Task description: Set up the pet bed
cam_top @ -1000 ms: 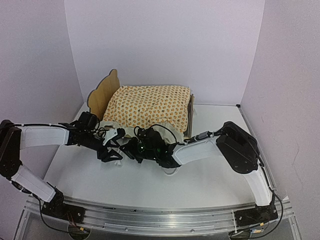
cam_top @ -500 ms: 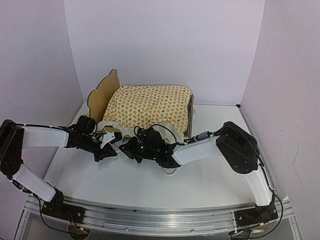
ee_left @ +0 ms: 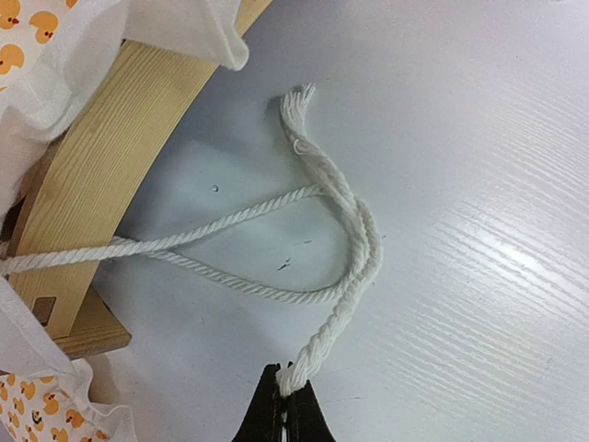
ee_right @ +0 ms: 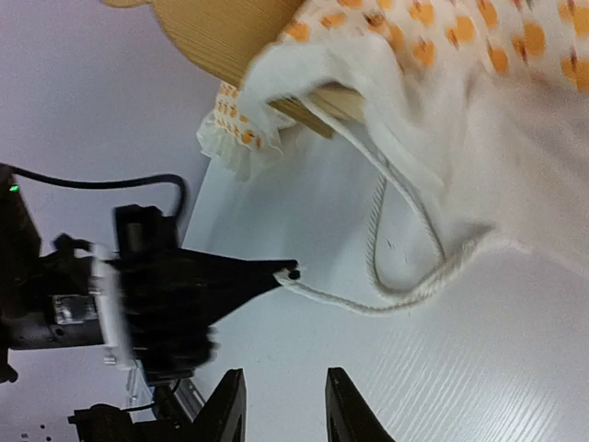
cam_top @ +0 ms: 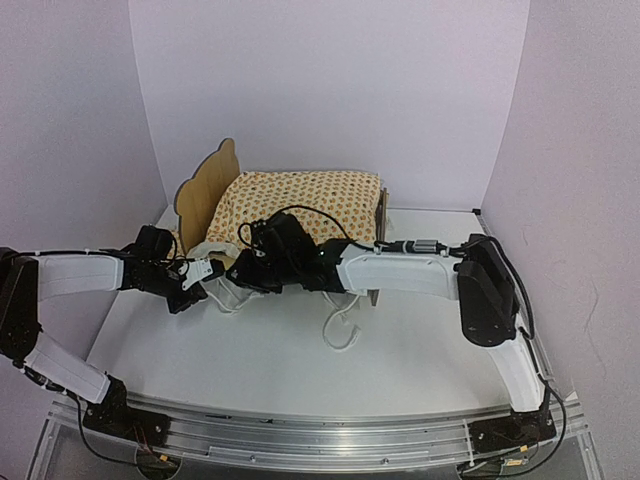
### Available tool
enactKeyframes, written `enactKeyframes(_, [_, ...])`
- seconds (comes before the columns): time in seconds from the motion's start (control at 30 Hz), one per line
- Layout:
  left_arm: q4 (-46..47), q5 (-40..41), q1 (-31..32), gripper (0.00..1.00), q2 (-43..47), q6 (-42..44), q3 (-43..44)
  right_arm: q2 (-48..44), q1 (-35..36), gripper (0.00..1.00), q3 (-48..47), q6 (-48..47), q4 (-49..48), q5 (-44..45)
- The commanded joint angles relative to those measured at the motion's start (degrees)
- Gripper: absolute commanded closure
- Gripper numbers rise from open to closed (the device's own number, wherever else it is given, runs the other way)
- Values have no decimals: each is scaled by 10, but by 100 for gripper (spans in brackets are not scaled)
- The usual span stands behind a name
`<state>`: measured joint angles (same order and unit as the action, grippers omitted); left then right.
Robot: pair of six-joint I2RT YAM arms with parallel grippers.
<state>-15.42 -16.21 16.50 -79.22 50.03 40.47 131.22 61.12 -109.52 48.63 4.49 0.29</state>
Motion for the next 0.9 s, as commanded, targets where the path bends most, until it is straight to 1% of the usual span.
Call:
enactKeyframes(0.0, [0,16,-17,100,-8,39,2,44,-7,74,-106,-132,93,35])
enactKeyframes(0.13, [-9,28,-25,100,-11,39,-5,117,-7,75,-181,-164,103,45])
enactKeyframes(0.27, [-5,39,-26,100,-8,19,-18,172,-6,75,-244,-221,107,56])
enactKeyframes(0.4, [-12,40,-27,100,-5,-8,-24,196,-6,75,-260,-273,109,60])
enactKeyframes(0.57, [-10,37,-27,100,-3,-26,-28,252,-6,75,-313,-286,112,71])
enactKeyframes(0.7, [-7,34,-26,100,-4,-20,-27,296,-2,72,-356,-288,113,102])
enactKeyframes(0.87, [-3,28,-27,100,-9,-25,-23,356,5,66,-428,-330,110,151])
